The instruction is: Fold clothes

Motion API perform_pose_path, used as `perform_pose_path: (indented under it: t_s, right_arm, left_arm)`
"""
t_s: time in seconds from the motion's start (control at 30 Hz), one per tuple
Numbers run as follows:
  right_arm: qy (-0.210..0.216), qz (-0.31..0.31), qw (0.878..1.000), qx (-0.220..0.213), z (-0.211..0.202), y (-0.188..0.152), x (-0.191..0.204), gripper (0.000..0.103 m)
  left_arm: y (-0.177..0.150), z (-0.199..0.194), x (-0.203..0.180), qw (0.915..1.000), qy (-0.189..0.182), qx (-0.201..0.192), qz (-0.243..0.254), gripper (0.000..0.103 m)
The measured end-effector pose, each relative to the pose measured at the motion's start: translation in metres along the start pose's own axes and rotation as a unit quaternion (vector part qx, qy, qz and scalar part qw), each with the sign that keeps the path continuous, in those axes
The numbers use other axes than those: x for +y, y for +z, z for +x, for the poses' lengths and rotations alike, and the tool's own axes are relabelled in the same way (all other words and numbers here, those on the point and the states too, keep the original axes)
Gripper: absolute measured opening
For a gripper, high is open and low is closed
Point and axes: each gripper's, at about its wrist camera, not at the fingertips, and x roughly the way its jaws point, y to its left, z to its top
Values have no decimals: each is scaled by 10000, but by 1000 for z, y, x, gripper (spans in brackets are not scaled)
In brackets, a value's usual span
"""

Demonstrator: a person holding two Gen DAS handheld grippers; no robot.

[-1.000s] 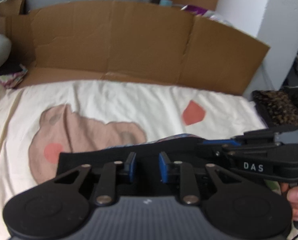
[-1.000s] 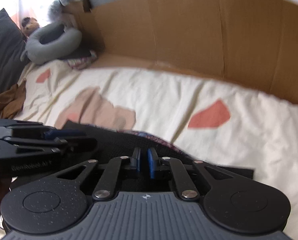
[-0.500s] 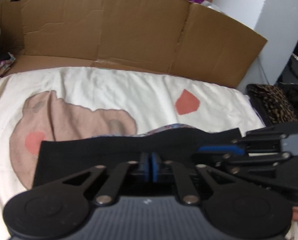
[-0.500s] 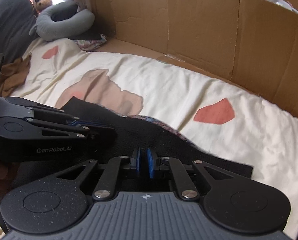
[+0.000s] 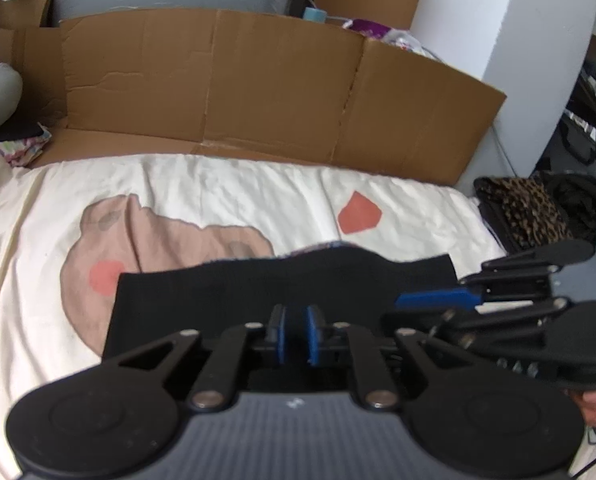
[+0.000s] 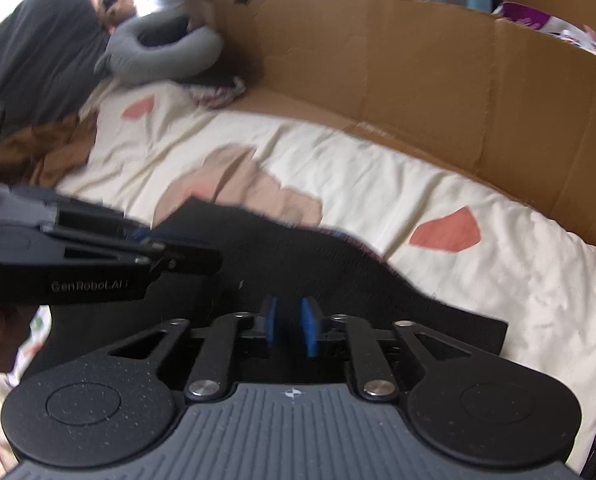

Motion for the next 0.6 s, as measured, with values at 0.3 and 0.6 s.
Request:
perform_pose_path:
  t_s: [0.3,0.6]
  right_arm:
    - [-329,-121,9990,285,9,-21,-15,26]
    - [-444,165,9982,362,-11,-38,-39,26]
  left_arm:
    - [-12,11,12,9998,117,179,32,10]
    - [-21,-8,25,9992,245,322,55,9]
